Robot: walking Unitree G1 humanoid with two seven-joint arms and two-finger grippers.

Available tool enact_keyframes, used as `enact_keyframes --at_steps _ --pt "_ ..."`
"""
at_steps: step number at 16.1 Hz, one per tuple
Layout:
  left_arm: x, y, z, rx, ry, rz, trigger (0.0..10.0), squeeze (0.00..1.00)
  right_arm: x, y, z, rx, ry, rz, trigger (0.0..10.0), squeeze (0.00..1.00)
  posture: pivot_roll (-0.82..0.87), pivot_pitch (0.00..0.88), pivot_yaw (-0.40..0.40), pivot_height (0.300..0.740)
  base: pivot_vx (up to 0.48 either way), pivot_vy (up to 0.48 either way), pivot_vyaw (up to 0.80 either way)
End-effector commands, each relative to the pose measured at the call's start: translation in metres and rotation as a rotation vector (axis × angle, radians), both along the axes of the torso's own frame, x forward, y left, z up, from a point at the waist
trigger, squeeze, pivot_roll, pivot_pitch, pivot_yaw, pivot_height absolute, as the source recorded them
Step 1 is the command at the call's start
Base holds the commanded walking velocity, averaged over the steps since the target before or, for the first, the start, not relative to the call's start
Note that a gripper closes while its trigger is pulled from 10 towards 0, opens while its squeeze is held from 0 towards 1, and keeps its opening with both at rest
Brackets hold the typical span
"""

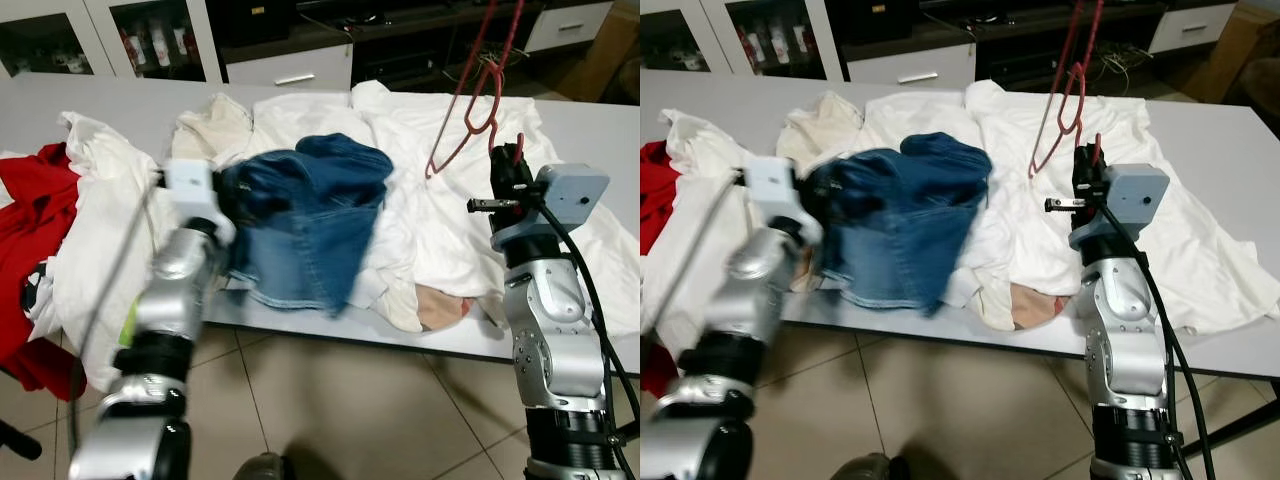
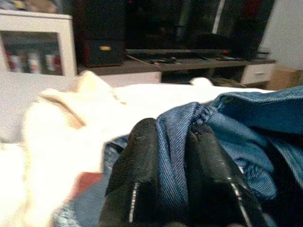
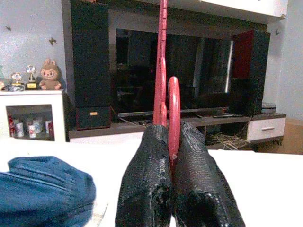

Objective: Hang hanger

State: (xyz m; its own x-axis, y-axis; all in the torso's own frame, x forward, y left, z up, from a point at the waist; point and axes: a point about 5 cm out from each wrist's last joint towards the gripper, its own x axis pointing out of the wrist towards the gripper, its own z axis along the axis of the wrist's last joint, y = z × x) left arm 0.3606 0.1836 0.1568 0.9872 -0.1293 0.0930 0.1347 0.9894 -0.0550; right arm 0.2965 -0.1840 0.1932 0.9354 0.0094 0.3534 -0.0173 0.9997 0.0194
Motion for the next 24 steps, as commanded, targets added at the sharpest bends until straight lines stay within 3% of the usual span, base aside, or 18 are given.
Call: enact_keyframes --at_steps 1,2,4,6,8,9,10,11,12,13,14,15,17,19,20,22,23,24 --pt "0.003 0.009 0.008 0.005 -0.029 0.033 0.0 0.00 0.000 -0.001 0.003 0.006 -0.009 -0.002 10.0 0.00 0.09 0.017 0.044 0.740 0.000 0.000 0.00" --pt "0.004 0.014 0.010 0.013 -0.034 0.046 0.0 0.00 0.000 -0.002 0.003 0.007 -0.009 -0.003 10.0 0.00 0.09 0.018 0.044 0.740 0.000 0.000 0.00" --pt "0.010 0.048 0.023 0.046 -0.053 0.145 0.0 0.00 -0.001 -0.002 0.004 0.007 -0.009 -0.006 10.0 0.00 0.09 0.018 0.042 0.740 0.000 0.000 0.00" --pt "0.010 0.070 0.024 0.045 -0.037 0.231 0.0 0.00 -0.001 -0.003 0.003 0.006 -0.007 -0.006 10.0 0.00 0.09 0.020 0.041 0.740 0.000 0.000 0.00" --pt "0.004 0.097 0.017 0.055 0.011 0.361 0.0 0.00 -0.002 -0.003 0.003 0.004 -0.007 -0.006 10.0 0.00 0.08 0.022 0.041 0.740 0.000 0.000 0.00" --pt "0.003 0.102 0.014 0.066 0.030 0.390 0.0 0.00 -0.002 -0.003 0.003 0.004 -0.007 -0.006 10.0 0.00 0.08 0.022 0.041 0.740 0.000 0.000 0.00" --pt "0.000 0.106 0.001 0.091 0.119 0.430 0.0 0.00 -0.002 -0.003 0.003 0.003 -0.005 -0.006 10.0 0.00 0.08 0.023 0.040 0.740 0.000 0.000 0.00" --pt "-0.003 0.110 -0.014 0.123 0.214 0.469 4.2 0.00 -0.002 -0.003 0.003 0.002 -0.004 -0.006 10.0 0.00 0.08 0.023 0.040 0.740 0.000 0.000 0.00" --pt "-0.004 0.111 -0.019 0.132 0.240 0.478 4.2 0.00 -0.002 -0.003 0.003 0.001 -0.003 -0.006 10.0 0.00 0.08 0.023 0.040 0.740 0.000 0.000 0.00" --pt "-0.007 0.110 -0.030 0.149 0.301 0.488 10.0 0.00 -0.002 -0.003 0.003 0.001 -0.004 -0.006 10.0 0.00 0.08 0.024 0.040 0.740 0.000 0.000 0.00" --pt "-0.009 0.110 -0.037 0.161 0.336 0.498 10.0 0.00 -0.002 -0.003 0.003 0.001 -0.004 -0.006 10.0 0.00 0.08 0.024 0.040 0.740 0.000 0.000 0.00" --pt "-0.011 0.111 -0.040 0.177 0.347 0.522 10.0 1.00 -0.002 -0.003 0.003 0.000 -0.003 -0.007 10.0 0.00 0.08 0.024 0.040 0.740 0.000 0.000 0.00" --pt "-0.013 0.113 -0.042 0.214 0.359 0.554 10.0 1.00 -0.002 -0.003 0.003 0.000 -0.001 -0.007 10.0 0.00 0.08 0.024 0.040 0.740 0.000 0.000 0.00" --pt "-0.011 0.116 -0.031 0.200 0.289 0.629 10.0 1.00 -0.002 -0.004 0.003 0.000 0.000 -0.006 10.0 0.00 0.08 0.025 0.040 0.740 0.000 0.000 0.00" --pt "-0.002 0.102 0.006 0.115 -0.012 0.558 10.0 0.00 -0.002 -0.004 0.003 0.000 -0.001 -0.007 10.0 0.00 0.08 0.025 0.039 0.740 0.000 0.000 0.00" --pt "-0.001 0.084 0.024 0.136 -0.164 0.457 10.0 0.00 -0.002 -0.004 0.002 0.001 0.000 -0.006 10.0 0.00 0.08 0.025 0.039 0.740 0.000 0.000 0.00" --pt "-0.001 0.068 0.034 0.157 -0.261 0.368 10.0 0.56 -0.002 -0.003 0.002 0.001 0.002 -0.004 10.0 0.00 0.09 0.023 0.040 0.740 0.000 0.000 0.00" --pt "-0.001 0.056 0.035 0.169 -0.294 0.301 10.0 1.00 -0.002 -0.002 0.002 0.002 0.001 -0.002 10.0 0.00 0.09 0.023 0.040 0.740 0.000 0.000 0.00"
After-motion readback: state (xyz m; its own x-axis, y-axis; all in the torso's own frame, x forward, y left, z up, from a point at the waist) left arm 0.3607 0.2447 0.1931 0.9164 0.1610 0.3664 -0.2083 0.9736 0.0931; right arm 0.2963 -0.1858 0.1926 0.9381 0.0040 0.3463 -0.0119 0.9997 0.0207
